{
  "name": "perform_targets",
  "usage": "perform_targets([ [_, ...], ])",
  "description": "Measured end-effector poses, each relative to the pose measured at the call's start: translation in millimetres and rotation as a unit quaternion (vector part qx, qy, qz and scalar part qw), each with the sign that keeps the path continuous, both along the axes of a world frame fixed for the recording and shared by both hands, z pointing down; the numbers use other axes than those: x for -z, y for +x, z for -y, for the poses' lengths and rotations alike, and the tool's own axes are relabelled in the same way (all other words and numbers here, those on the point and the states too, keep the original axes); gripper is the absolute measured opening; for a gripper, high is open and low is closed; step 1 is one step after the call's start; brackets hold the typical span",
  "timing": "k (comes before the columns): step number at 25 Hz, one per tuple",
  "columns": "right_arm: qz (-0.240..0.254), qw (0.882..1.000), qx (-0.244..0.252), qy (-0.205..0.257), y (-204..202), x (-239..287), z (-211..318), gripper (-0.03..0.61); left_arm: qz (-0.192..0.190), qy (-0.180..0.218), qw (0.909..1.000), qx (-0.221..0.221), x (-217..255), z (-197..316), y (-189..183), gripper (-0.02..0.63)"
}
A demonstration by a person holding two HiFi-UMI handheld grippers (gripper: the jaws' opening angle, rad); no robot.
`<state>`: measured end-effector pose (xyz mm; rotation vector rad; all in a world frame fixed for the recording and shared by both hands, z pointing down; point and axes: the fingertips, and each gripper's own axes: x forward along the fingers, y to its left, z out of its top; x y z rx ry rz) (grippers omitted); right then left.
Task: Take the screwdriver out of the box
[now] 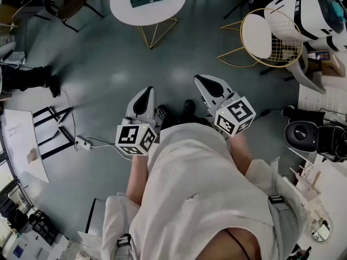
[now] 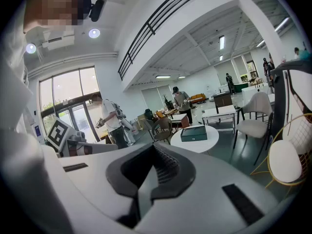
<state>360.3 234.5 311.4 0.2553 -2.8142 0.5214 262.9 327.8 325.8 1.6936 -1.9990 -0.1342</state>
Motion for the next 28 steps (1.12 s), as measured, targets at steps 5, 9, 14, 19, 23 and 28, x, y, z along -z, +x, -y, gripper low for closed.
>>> perform_targets([
  [5, -0.003, 1.000, -0.005, -0.005, -8.1, -3.4, -8.1, 0.005, 0.003, -0.004, 1.0000, -0.005, -1.2, -8.5, -7.7, 0.009],
  [9, -0.017, 1.000, -0.014, 0.003, -16.3, -8.8, -12.5, 0.005, 0.004, -0.007, 0.9999, -0.014, -4.2, -15.3, -15.1, 0.009],
  [14, -0.016, 0.999, -0.031, -0.024, -37.2, -13.9, -25.9, 0.006, 0.005, -0.012, 0.9997, -0.023, -8.0, -31.3, -34.7, 0.009],
  [19, -0.027, 0.996, -0.070, -0.044, -58.7, -23.1, -29.6, 0.006, -0.002, -0.017, 0.9993, -0.032, -16.6, -48.2, -64.3, 0.009],
  [23, -0.038, 0.994, -0.093, -0.046, -66.8, -28.7, -29.6, 0.006, -0.001, -0.025, 0.9986, -0.046, -27.0, -54.4, -83.0, 0.009],
  [28, -0.052, 0.992, -0.100, -0.055, -65.4, -35.5, -29.9, 0.006, -0.010, -0.048, 0.9979, -0.043, -42.3, -58.0, -98.8, 0.009],
])
